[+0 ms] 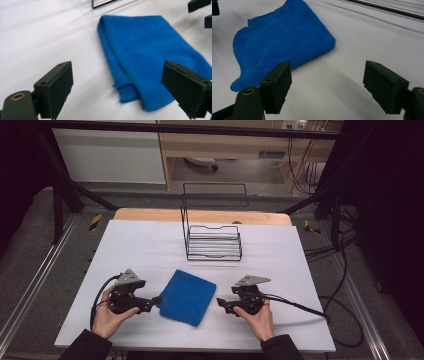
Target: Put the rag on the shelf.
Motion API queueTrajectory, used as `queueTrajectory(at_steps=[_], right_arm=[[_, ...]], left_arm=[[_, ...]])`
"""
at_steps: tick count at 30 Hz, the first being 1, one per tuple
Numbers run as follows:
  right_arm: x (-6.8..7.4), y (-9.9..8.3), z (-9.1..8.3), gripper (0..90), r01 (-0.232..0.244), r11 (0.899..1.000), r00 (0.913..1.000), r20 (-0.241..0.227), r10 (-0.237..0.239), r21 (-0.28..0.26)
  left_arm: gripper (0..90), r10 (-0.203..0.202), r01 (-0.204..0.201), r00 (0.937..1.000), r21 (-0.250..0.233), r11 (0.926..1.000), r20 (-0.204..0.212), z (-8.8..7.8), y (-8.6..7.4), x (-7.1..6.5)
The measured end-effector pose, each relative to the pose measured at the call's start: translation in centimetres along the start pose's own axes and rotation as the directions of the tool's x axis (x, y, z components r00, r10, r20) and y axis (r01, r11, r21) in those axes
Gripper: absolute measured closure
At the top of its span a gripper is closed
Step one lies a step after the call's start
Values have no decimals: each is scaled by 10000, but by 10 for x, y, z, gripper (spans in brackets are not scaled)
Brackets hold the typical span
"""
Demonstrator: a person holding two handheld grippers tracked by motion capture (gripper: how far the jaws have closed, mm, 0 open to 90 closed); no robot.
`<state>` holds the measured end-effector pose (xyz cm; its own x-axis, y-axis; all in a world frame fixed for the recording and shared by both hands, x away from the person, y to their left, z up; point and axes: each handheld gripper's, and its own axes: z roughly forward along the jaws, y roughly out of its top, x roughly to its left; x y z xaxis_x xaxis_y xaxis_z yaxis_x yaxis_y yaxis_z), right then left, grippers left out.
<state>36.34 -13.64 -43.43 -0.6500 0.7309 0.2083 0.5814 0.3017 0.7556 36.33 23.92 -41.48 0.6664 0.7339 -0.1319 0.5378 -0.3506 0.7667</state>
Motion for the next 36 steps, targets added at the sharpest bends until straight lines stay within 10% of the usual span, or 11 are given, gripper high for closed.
queueTrajectory(at_steps=[10,36], right_arm=[[24,5,34,467,-422,9982,9991,-10,423,418],[36,6,44,859,-718,9951,9974,150,709,682]], left_arm=[[80,-192,185,9986,-140,9997,-496,-4,-15,17],[94,-284,273,9961,-146,9995,-831,-3,-19,20]])
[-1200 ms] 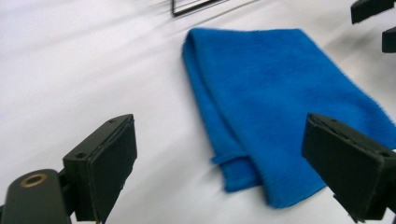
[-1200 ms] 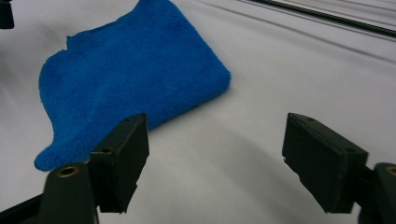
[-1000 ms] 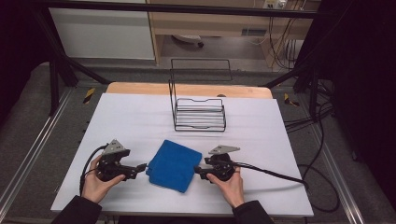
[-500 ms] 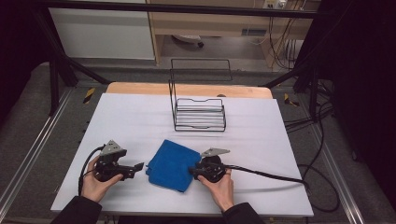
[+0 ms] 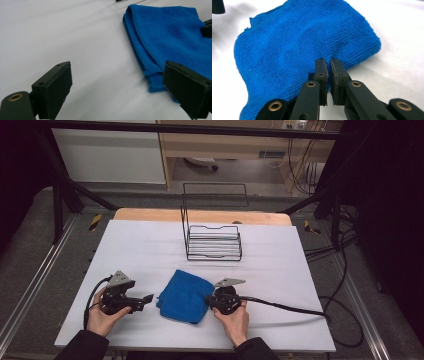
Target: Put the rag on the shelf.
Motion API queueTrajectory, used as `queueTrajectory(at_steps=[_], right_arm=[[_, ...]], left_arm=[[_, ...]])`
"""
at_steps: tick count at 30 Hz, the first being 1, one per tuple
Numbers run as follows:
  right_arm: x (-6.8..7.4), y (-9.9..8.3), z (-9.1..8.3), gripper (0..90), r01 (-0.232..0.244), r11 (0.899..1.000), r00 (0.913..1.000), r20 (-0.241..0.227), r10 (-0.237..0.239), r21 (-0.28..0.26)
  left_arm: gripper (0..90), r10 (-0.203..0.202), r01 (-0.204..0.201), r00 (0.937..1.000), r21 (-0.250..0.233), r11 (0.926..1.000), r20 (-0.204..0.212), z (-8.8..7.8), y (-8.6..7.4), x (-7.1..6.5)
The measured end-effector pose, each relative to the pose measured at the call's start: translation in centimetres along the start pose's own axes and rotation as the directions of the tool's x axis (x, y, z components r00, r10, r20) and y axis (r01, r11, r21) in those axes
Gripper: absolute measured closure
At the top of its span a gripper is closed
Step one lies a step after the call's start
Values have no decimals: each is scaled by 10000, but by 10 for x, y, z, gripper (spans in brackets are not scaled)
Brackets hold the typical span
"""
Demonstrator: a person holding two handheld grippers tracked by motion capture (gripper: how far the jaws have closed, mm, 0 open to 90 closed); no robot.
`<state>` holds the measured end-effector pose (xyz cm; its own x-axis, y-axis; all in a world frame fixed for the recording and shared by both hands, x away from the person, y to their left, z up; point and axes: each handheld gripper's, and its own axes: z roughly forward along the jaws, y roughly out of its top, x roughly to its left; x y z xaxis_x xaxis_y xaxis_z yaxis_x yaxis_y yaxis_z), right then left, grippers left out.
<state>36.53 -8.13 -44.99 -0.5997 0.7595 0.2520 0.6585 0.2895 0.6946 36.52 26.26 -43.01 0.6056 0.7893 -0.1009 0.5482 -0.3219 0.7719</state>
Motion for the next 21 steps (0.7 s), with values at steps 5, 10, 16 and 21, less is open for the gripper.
queueTrajectory(at_steps=[5,10,16,21], right_arm=[[-13,3,-17,864,10,9999,9998,203,-12,100],[-33,2,-33,861,111,9978,9994,312,-131,660],[-49,3,-33,812,988,9924,9925,652,-1036,728],[-58,11,-40,601,988,9941,9912,925,-944,-441]], left_arm=[[96,25,-25,10000,37,10000,40,0,0,-1],[97,18,-20,9998,123,9999,188,2,0,-4],[116,58,-63,9993,143,9999,376,4,3,-11],[138,381,-390,9976,152,9991,583,6,6,-21]])
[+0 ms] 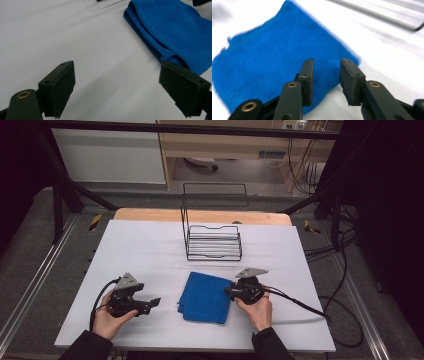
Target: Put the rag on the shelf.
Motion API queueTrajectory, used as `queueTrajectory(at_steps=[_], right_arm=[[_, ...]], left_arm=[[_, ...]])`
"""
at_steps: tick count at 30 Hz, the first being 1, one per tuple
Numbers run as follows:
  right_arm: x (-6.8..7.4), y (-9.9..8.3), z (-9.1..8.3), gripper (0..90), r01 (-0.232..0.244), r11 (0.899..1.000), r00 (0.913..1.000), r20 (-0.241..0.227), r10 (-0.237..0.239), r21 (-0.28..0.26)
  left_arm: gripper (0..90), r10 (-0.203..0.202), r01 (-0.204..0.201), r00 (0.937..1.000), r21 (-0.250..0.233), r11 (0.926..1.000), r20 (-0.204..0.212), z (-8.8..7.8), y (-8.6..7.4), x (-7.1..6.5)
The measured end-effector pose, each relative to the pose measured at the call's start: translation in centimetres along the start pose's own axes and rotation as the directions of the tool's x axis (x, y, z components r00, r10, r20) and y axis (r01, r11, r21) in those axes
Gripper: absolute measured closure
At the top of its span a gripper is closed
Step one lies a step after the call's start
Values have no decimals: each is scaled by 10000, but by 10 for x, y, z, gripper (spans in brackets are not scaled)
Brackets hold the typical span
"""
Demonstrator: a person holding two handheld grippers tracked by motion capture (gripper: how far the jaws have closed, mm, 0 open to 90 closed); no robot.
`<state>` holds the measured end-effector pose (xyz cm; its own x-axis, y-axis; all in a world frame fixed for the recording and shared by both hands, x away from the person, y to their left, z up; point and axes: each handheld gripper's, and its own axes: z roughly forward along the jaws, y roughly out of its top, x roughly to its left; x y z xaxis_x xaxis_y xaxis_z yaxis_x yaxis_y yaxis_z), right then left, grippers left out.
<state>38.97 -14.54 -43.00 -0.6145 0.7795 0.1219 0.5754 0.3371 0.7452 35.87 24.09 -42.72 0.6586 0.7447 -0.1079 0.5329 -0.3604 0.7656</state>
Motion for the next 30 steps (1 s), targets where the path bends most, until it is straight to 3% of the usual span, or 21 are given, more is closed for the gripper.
queueTrajectory(at_steps=[2,3,4,8,10,13,15,16,17,18,20,23,26,27,30], right_arm=[[-8,4,2,604,-432,9988,9987,264,437,-225],[-8,4,2,604,-432,9988,9987,264,437,-225],[-15,4,12,620,-827,9966,9953,512,826,2],[-19,1,24,651,-1083,9931,9912,810,1045,440],[-20,1,28,711,-1354,9898,9882,777,1316,452],[-20,3,30,848,-1686,9843,9855,269,1673,528],[-21,5,31,864,-1558,9871,9877,203,1551,372],[-22,8,33,868,-1045,9945,9942,262,1045,-19],[-23,9,34,868,-840,9963,9961,259,843,-157],[-23,9,34,868,-840,9963,9961,259,843,-157],[-24,14,37,868,-231,9992,9996,183,237,-313],[-26,15,42,852,252,9996,9996,114,-250,-154],[-27,14,39,768,302,9989,9995,80,-299,-367],[-29,15,32,682,282,9973,9996,2,-283,-679],[-32,17,20,562,50,9951,9997,-227,-72,-987]], left_arm=[[137,39,-39,10000,67,10000,48,2,0,-2],[137,57,-57,10000,90,9999,56,3,0,-2],[137,100,-100,9999,136,9999,53,3,0,-2],[137,11,-11,10000,113,9999,-2,3,-1,0],[138,-31,32,10000,100,9999,-32,3,-2,1],[138,-21,21,10000,181,9998,-45,4,-2,1],[138,19,-19,10000,188,9998,-17,4,-2,0],[138,-17,17,10000,198,9998,-12,4,-2,0],[137,-40,40,10000,183,9998,-12,5,-1,-1],[137,-14,13,10000,214,9998,16,5,-1,-1],[136,-10,9,10000,213,9998,53,6,1,-2],[136,11,-13,9999,150,9999,99,10,8,-4],[136,-35,35,9999,47,10000,127,15,19,-6],[136,-23,22,9999,25,10000,130,18,24,-6],[138,-28,28,10000,0,10000,90,29,40,-7]])
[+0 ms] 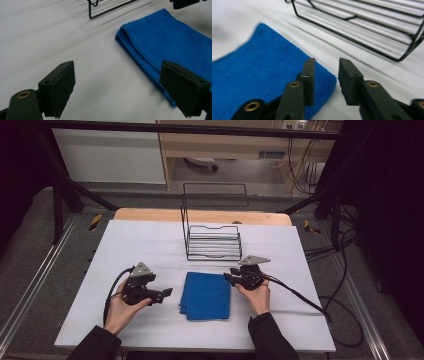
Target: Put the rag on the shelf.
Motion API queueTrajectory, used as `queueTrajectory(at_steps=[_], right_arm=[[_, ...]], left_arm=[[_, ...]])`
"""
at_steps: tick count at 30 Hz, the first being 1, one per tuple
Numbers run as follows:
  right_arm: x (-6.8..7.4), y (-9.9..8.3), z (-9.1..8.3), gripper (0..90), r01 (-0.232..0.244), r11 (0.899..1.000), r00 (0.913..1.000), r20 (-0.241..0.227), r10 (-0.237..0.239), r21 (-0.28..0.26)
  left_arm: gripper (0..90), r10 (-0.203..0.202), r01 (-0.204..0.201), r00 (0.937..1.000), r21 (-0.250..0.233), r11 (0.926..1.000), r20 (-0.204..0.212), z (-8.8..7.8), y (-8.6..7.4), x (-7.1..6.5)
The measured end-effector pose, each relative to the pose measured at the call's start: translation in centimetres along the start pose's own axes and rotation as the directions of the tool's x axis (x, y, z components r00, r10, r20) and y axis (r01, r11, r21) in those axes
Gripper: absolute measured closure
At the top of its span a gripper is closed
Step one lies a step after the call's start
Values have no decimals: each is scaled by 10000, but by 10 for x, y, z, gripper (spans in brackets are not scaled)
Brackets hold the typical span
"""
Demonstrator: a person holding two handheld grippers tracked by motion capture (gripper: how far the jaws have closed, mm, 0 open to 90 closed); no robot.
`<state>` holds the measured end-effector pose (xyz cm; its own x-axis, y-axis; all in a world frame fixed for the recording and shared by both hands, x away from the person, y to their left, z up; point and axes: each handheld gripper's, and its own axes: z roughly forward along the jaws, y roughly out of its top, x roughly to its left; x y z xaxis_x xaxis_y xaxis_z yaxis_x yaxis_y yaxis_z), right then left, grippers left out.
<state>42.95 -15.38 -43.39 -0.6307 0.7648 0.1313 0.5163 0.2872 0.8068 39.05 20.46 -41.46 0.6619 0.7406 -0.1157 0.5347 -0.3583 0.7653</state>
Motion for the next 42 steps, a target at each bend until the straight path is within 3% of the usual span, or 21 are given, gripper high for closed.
queueTrajectory(at_steps=[6,11,16,20,23,28,34,42], right_arm=[[0,2,-15,386,146,9996,9998,-101,-149,-262],[3,1,-19,289,133,9996,9994,-319,-140,-240],[0,-2,-20,292,-7,9997,9997,-261,0,-252],[-6,-5,-18,320,-68,9997,9999,-121,65,-232],[-6,-6,-14,348,-200,9997,9998,-88,199,-123],[-8,-6,-8,413,-342,9994,9993,-144,342,7],[-10,-6,0,453,-526,9983,9984,-210,531,235],[-10,-6,14,539,-488,9963,9988,-30,492,708]], left_arm=[[215,111,-110,9999,194,9998,-87,35,31,-7],[316,402,-379,9988,813,9960,-264,67,48,-13],[448,397,-362,9988,1118,9931,-292,87,51,-12],[542,536,-501,9983,1278,9905,-241,95,49,-11],[595,382,-377,9993,1411,9893,-11,99,47,-8],[667,405,-428,9990,1380,9895,198,103,45,-11],[747,146,-219,9986,1442,9893,515,104,45,-10],[807,212,-280,9985,1414,9896,499,104,43,-13]])
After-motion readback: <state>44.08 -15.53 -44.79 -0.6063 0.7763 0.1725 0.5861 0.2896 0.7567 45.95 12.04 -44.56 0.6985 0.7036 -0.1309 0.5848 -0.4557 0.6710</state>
